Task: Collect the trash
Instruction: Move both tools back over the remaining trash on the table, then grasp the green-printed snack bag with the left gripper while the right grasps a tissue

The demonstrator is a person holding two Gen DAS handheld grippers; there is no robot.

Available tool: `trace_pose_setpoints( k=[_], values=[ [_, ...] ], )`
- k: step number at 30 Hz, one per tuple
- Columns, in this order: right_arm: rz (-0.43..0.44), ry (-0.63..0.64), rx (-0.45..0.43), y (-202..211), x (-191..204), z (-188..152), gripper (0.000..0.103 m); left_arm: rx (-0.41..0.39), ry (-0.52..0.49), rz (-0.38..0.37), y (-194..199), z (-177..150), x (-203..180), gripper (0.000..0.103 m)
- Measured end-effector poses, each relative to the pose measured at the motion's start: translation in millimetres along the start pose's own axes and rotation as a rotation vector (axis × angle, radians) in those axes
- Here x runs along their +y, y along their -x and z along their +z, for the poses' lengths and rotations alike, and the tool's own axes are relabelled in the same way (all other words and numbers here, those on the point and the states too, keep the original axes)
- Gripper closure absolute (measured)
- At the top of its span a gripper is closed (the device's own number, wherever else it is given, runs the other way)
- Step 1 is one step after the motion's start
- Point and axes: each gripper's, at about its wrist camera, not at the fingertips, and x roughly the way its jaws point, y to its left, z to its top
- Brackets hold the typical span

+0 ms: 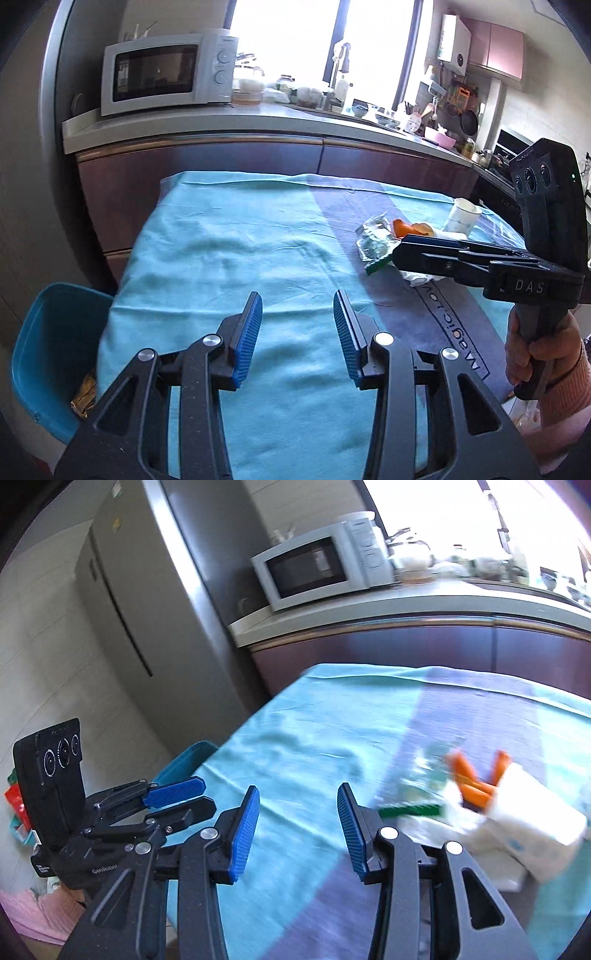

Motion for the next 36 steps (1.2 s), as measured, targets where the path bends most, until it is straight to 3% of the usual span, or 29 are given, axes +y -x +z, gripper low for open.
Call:
trace_pose_setpoints(
  k=[9,14,25,33,36],
  values=[
    [-0.176,-0.117,-0.103,49,-62,-18,0.059,0.059,-0.098,-0.067,-42,15,-46,0.063],
    [-0.229,-0.177,-0.134,65,-89,-27,0.056,0.088,-0.122,-0.081,-60,22,-62,0.063],
    [-0.238,-0.259,-0.150,69,-123,-33,0.056,0.172,-0.183,-0.032,-101,34,-85,0.063],
    [-0.185,-0.267,-0.125,60,-123,-34,0.056,0.210,-0.201,-0.014,-123,40,-89,0.065],
    [-0.166,-0.273,-0.113,57,-122,-34,0.056,0.217,-0.187,-0.028,-125,40,-88,0.081]
  ],
)
